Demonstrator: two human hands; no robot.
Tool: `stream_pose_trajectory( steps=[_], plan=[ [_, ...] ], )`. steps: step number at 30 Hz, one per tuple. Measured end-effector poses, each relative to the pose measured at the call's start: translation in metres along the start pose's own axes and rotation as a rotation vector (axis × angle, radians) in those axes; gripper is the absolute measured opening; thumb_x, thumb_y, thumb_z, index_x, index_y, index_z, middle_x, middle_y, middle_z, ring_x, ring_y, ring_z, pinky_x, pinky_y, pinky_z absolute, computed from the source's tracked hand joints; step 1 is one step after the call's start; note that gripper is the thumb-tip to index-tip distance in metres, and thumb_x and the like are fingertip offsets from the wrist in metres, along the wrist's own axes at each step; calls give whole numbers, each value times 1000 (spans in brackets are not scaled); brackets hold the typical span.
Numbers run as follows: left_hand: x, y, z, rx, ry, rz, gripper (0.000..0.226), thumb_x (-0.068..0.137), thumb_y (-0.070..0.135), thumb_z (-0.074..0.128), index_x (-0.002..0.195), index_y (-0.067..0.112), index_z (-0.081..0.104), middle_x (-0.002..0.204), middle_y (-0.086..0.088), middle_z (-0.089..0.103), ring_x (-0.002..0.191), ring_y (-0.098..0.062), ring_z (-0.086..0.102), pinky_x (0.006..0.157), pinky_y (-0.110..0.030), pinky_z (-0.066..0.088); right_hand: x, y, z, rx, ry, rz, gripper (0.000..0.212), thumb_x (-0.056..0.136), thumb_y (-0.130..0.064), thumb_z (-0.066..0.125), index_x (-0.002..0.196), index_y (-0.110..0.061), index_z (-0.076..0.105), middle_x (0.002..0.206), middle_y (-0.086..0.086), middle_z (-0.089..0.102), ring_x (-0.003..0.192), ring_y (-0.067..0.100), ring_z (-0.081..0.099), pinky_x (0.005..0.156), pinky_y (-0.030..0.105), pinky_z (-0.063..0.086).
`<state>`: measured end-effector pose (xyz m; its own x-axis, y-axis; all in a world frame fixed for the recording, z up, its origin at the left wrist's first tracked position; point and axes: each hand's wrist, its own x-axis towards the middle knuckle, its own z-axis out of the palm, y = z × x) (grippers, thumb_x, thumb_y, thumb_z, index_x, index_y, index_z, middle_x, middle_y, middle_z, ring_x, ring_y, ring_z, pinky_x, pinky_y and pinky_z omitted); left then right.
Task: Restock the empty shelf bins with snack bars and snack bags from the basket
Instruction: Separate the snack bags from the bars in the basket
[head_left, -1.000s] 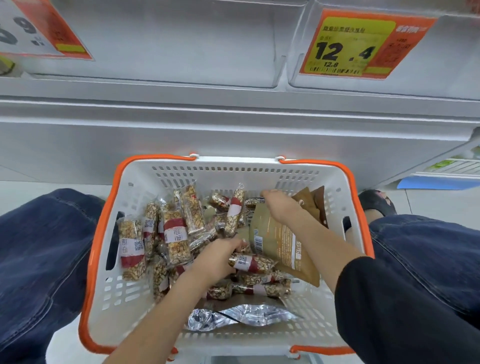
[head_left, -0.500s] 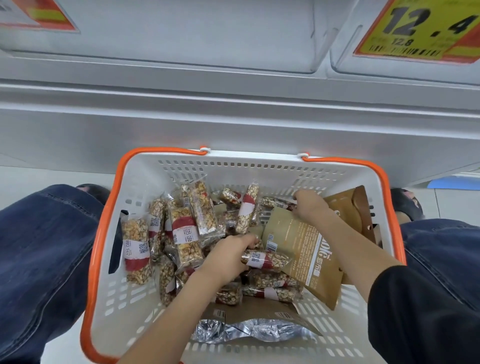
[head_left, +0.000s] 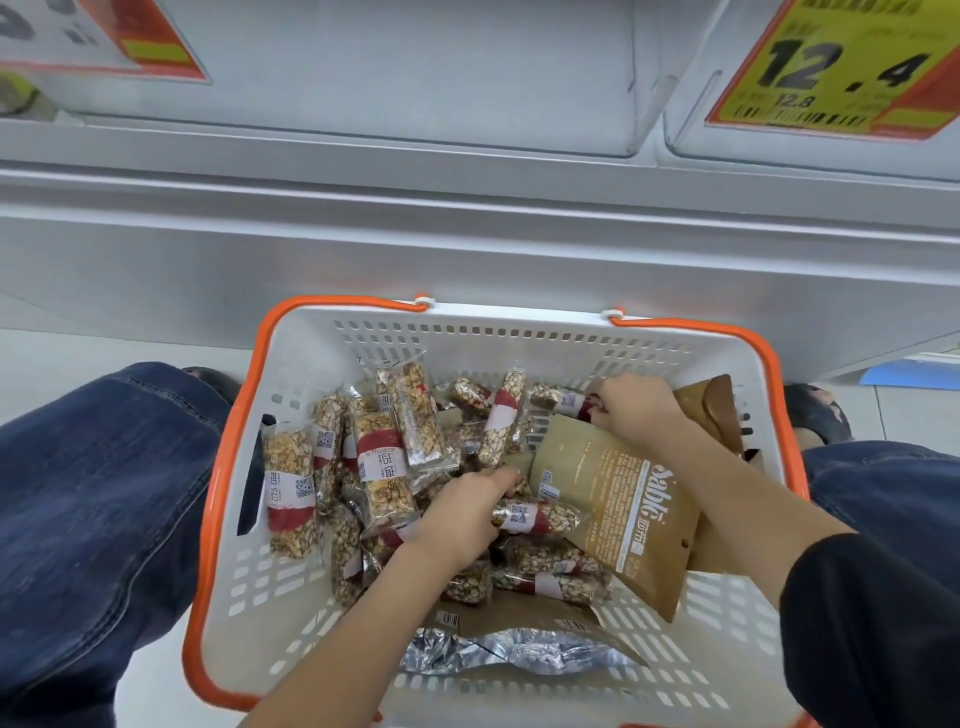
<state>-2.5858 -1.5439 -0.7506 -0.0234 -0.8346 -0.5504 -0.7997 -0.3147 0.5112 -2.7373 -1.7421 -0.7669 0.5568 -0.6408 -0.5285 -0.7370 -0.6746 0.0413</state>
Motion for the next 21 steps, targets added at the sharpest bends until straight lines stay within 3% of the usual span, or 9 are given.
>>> stream_pose_trajectory(
  steps=[3,7,9,11,13,14,16,19,21],
  plan=[
    [-6,2,1,22,64,1,61,78,-7,63,130,19,43,119,-9,60,104,-27,59,82,-40,53,-15,12,-9,43,109,-31,21,93,-35,48,103,-21,61,94,2,67,82,19,60,69,32,52],
    [-20,5,-6,-9,204,-5,59,79,3,70,126,25,42,117,-6,62,107,-24,59,84,-38,54,-46,12,-23,32,464,-69,29,88,-25,59,112,-9,65,112,11,67,105,31,58,86,41,45],
    [-34,6,-14,-50,268,-23,57,78,5,71,125,25,46,120,-3,61,107,-22,59,86,-37,53,-66,1,-32,164,591,-14,28,86,-24,62,108,-6,66,106,12,67,100,32,59,80,41,47],
    [-53,10,-26,-148,383,-35,53,77,8,73,122,24,50,122,2,61,103,-19,62,83,-36,55,-87,-22,-39,473,648,112,27,89,-27,57,108,-8,64,96,7,66,86,26,60,67,35,49],
    [-73,11,-42,-249,542,-50,45,76,13,74,116,19,54,114,3,65,90,-15,63,71,-29,55,-104,-59,-46,875,621,198,28,94,-27,52,113,-8,61,91,6,66,75,21,60,61,32,49],
    [-83,10,-50,-276,618,-87,41,77,14,74,113,17,54,106,2,67,84,-15,63,64,-25,51,-111,-80,-50,1042,573,194,31,95,-25,51,121,-9,58,96,6,67,78,20,61,64,32,50],
    [-100,1,-60,-276,733,-192,39,81,21,72,112,16,49,96,-2,67,78,-20,62,56,-29,44,-119,-121,-54,1218,355,86,43,98,-26,47,139,-14,43,121,5,61,103,21,60,83,32,51],
    [-117,-17,-63,-100,757,-344,58,82,37,68,125,14,37,109,-14,64,95,-32,58,70,-38,49,-121,-156,-47,1039,-44,-178,45,102,-33,36,146,-25,34,141,4,48,127,27,48,103,38,40],
    [-123,-23,-60,60,720,-458,76,81,49,66,136,8,33,123,-18,57,113,-36,47,90,-44,43,-125,-146,-44,1075,-29,-127,40,102,-30,36,141,-26,42,139,3,50,126,30,49,102,38,40]
  ],
)
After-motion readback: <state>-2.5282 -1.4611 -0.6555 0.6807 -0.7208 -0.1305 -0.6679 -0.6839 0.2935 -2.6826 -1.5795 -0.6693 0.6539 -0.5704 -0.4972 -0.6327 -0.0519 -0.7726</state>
